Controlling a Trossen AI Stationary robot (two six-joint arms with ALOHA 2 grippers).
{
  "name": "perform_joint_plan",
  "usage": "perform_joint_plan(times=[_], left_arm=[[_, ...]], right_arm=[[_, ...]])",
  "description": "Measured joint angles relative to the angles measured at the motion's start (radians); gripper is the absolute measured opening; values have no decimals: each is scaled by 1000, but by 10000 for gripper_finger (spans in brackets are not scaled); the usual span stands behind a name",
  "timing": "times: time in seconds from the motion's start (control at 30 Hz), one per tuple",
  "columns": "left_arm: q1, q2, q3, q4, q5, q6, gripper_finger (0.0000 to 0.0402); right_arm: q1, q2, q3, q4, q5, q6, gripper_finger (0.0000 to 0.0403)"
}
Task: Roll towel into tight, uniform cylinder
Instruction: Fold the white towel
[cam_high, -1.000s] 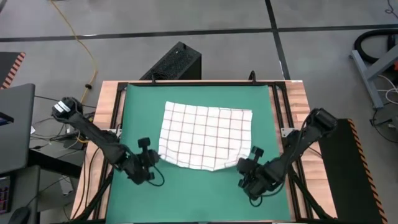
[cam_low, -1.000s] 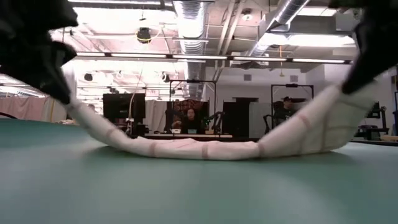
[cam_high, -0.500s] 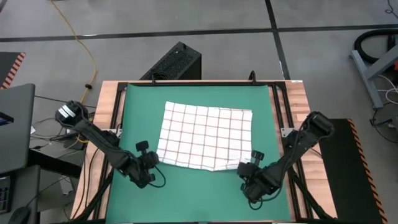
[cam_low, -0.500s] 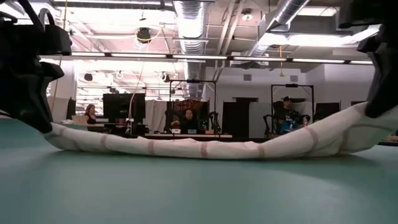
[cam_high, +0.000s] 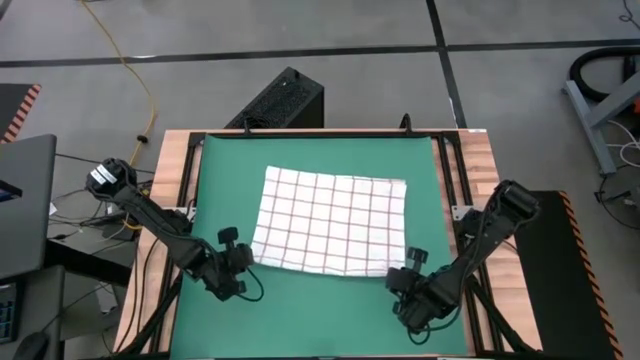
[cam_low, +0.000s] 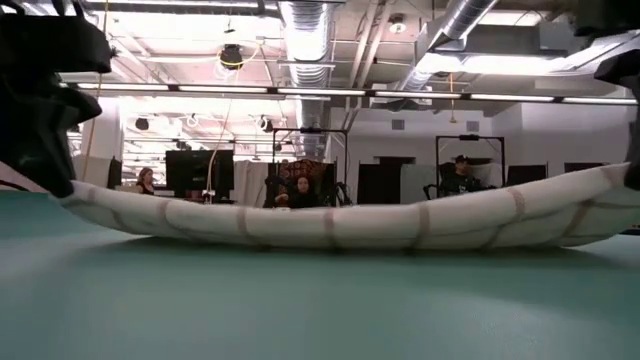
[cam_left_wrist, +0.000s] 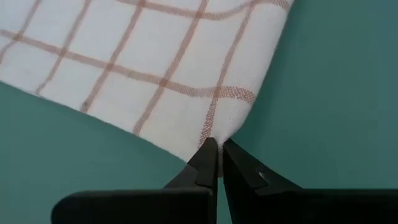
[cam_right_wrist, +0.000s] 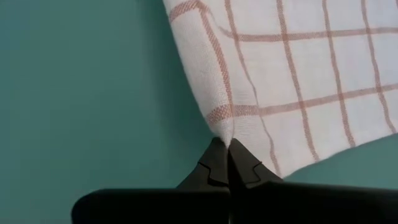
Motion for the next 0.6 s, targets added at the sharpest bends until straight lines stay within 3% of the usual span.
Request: perform_joint_plan(times=[0.27, 0.6], left_arm=[[-22, 0, 0, 82, 79, 110, 8], [-22, 0, 0, 85, 129, 95, 114]], right_arm=[[14, 0, 0, 0, 0, 7, 0], [13, 0, 1, -1, 0, 7, 0]])
